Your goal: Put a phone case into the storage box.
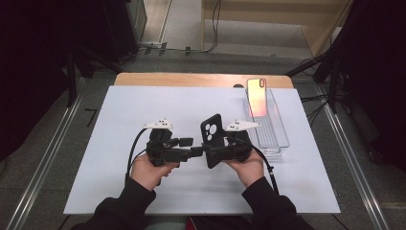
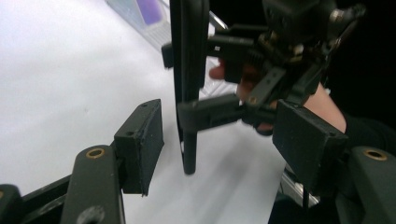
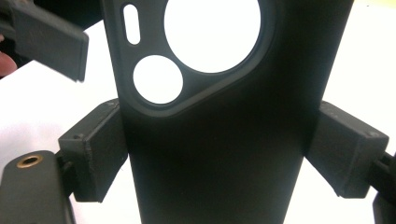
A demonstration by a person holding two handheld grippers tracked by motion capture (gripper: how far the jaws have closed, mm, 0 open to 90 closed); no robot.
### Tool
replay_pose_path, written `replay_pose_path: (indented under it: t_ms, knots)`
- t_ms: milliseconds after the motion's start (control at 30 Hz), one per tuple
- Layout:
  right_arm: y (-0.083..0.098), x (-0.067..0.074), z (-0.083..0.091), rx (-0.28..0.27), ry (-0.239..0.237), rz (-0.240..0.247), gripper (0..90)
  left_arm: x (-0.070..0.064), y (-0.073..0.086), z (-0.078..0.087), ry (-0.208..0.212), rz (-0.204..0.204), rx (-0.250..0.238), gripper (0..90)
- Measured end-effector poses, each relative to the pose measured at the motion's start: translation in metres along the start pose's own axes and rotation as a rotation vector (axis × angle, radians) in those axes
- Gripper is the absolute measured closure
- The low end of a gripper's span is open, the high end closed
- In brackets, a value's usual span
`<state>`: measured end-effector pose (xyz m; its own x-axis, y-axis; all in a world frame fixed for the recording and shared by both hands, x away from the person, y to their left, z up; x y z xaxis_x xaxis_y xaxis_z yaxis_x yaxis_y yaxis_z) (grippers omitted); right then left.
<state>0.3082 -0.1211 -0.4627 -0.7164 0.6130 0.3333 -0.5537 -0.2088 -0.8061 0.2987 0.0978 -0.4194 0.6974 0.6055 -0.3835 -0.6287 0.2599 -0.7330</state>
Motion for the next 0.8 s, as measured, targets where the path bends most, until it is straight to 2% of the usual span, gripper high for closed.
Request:
replay_pose_path:
  t_ms: [100,333,500,600,667,700,800]
  knots:
    - [-0.001,-0.001,0.002,0.003,0.003,0.003,11.7,0.003,0.004,0.001,0.013,-0.009,0.027,33.6]
    - [-0.003,-0.004,0.004,0.012,-0.014,-0.008,11.7,0.010,0.012,0.003,0.027,-0.060,0.078,33.6]
    - [-0.005,-0.004,0.006,0.018,-0.035,0.005,11.7,0.014,0.019,0.003,0.061,-0.092,0.120,31.5]
    - [-0.006,-0.005,0.007,0.020,-0.052,0.007,11.7,0.016,0.024,0.004,0.054,-0.135,0.134,31.5]
    - [-0.007,-0.006,0.008,0.025,-0.065,0.005,11.7,0.016,0.028,0.004,0.028,-0.178,0.122,28.3]
    - [-0.007,-0.006,0.009,0.029,-0.070,0.007,11.7,0.017,0.030,0.004,0.028,-0.199,0.131,28.0]
    - [-0.007,-0.007,0.009,0.046,-0.068,0.023,11.7,0.020,0.035,0.004,0.041,-0.214,0.164,28.1]
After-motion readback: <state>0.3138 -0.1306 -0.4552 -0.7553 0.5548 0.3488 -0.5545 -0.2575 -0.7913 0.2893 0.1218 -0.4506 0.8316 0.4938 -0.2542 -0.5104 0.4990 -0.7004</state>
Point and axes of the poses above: each handheld gripper's, and its own axes: z roughly backward along the jaws, y roughly out of its underside, x roughly to its left, the point moved 2 cm from there along -z, roughly forward along the jaws, and after that the axes turned 10 degrees about -y, right-handed, at the moved point
